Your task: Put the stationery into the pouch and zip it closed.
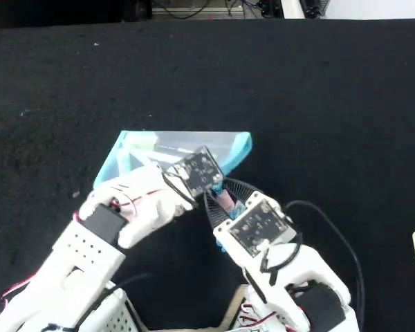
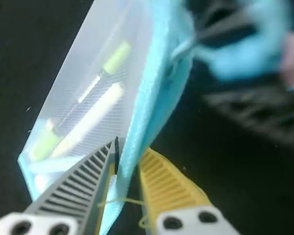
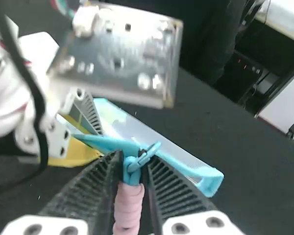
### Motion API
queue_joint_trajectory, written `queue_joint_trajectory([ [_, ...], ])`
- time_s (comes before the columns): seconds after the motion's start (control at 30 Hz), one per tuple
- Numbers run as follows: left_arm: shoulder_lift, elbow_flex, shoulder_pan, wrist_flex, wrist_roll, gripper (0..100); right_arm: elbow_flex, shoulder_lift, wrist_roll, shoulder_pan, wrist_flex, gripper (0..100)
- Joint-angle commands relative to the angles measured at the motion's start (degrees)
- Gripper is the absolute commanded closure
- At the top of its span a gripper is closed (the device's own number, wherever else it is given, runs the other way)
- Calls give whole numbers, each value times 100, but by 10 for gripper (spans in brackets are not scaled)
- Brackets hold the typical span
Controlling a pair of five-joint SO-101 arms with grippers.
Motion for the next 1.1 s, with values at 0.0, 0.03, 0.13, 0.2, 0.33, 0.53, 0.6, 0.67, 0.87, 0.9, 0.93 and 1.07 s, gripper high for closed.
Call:
queue_joint_trajectory([
  [0.0, 0, -1446, -259, 1380, 35, 971, -435, -40, 176, 53, -35, 988],
  [0.03, 0, -1622, -347, 1609, 35, 971, -488, -40, 299, 53, -35, 988],
  [0.13, 0, -1868, -585, 1960, 35, 971, -637, -13, 475, 53, -35, 988],
  [0.2, -9, -1921, -664, 2110, 44, 971, -752, 154, 466, 53, -44, 988],
  [0.33, -457, -1763, -611, 2312, 62, 971, -1086, 875, 466, 53, -343, 988],
  [0.53, -1697, -1367, -919, 2312, 44, 971, -1481, 1824, 457, 70, -510, 988],
  [0.6, -1996, -1174, -1112, 2303, 35, 971, -1578, 1824, 343, 79, -484, 988],
  [0.67, -2180, -989, -1297, 2303, 35, 971, -1587, 1727, -62, 62, -484, 988],
  [0.87, -2242, -831, -1305, 2303, 62, 971, -1244, 1552, -422, 53, -607, 988],
  [0.9, -2242, -831, -1297, 2295, 62, 971, -1130, 1552, -457, 53, -703, 988],
  [0.93, -2242, -848, -1297, 2295, 62, 971, -1015, 1552, -563, 53, -835, 987],
  [1.07, -2233, -840, -1297, 2295, 53, 971, -673, 1552, -1231, 53, -1371, 987],
])
